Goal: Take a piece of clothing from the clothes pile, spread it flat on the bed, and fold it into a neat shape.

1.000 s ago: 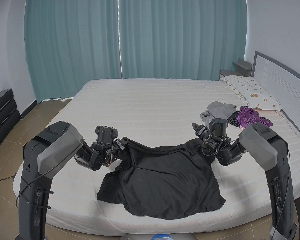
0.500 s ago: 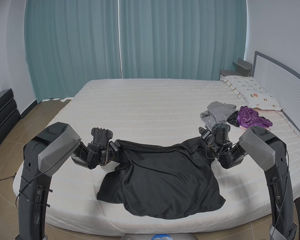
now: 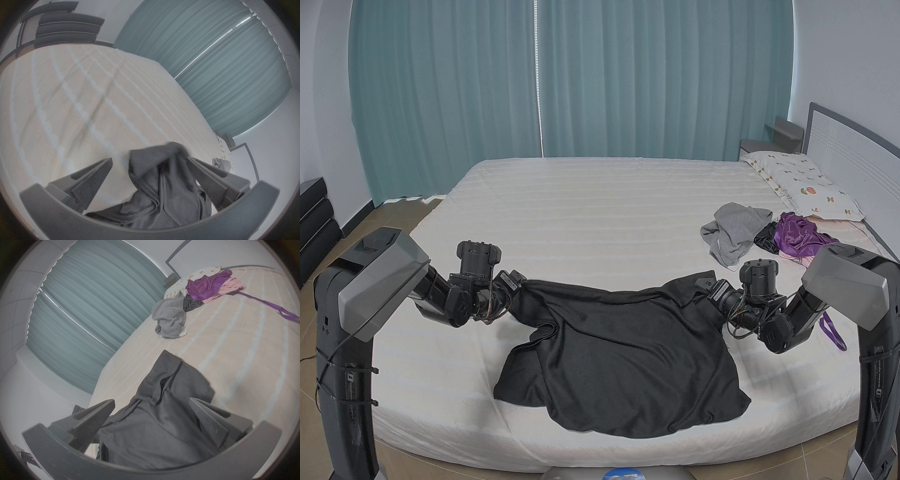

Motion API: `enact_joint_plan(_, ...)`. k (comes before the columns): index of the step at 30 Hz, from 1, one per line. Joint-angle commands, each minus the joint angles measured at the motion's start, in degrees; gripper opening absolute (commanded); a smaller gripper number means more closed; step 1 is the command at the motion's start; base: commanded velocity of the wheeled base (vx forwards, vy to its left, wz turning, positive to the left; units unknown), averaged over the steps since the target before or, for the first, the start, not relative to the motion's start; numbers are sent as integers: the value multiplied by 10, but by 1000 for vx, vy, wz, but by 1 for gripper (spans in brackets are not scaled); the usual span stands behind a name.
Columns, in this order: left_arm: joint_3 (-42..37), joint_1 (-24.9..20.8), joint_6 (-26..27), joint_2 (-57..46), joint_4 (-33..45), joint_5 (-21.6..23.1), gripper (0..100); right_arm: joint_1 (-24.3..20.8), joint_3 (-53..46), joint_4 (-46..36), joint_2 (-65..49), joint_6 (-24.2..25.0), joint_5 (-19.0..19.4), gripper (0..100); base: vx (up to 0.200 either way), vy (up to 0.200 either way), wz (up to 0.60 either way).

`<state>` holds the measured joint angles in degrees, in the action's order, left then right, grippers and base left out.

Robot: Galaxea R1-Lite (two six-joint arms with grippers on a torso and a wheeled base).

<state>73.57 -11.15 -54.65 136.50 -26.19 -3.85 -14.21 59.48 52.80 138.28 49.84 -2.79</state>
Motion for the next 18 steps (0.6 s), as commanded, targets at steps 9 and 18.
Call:
enact_joint_plan(9, -155, 3, -5, -66, -91, 23, 100, -9, -145, 58, -70, 23, 40, 100, 0, 0, 0)
enact_joint_plan(18, -316, -4, -32, -164, -148, 22, 100, -6, -270, 126, -122, 47, 51, 100, 0, 0, 0)
